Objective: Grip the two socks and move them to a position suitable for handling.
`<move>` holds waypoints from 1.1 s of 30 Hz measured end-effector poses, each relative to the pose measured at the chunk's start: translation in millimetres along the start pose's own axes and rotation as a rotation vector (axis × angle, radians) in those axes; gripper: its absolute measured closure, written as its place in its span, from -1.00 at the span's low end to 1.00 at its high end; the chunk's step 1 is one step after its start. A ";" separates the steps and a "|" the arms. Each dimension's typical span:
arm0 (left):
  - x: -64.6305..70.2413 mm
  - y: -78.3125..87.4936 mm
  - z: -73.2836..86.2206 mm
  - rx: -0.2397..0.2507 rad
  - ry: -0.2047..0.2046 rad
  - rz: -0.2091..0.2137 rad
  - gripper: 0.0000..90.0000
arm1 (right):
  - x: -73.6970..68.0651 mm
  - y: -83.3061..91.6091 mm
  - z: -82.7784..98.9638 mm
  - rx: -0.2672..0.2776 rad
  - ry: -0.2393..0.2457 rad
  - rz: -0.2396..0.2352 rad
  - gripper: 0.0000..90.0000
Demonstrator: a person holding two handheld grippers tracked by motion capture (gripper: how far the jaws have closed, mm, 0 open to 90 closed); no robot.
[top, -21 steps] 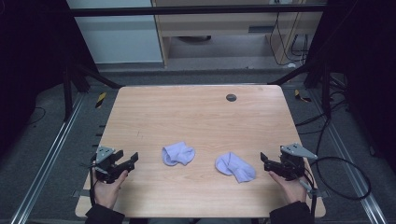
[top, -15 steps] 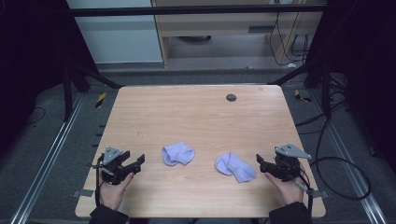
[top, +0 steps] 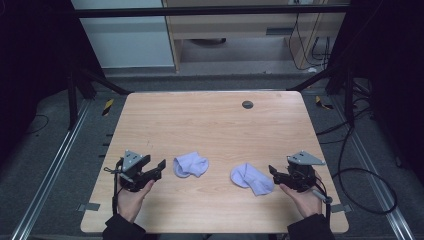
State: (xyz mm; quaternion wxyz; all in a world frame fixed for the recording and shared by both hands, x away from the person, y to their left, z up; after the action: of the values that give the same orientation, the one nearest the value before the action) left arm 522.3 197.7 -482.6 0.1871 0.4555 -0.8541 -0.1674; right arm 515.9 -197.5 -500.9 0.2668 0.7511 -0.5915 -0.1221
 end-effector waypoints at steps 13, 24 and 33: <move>49.1 -32.9 -20.6 -0.013 -0.043 0.073 -0.09 | -9.7 7.7 -9.4 0.017 0.003 -0.034 -0.29; 88.0 -58.6 -18.0 -0.053 -0.081 0.121 -0.04 | -28.4 2.7 8.4 -0.036 0.059 -0.081 -0.07; 106.2 -74.9 -10.9 -0.075 -0.102 0.142 0.02 | -38.9 7.9 19.2 -0.047 0.075 -0.109 0.04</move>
State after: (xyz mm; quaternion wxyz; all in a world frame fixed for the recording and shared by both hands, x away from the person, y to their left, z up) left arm 526.3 67.5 -489.4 0.1715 0.3773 -0.8859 -0.2084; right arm 489.2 -166.6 -517.6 0.2994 0.7798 -0.5360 -0.1219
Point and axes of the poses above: each handheld gripper's, and its own axes: y roughly backward along the jaws, z roughly out of its underside, x roughly to its right, the point moved 10 cm from there along -y, roughly forward along the jaws, and after that the axes turned 10 degrees about z, right-handed, at the moved point
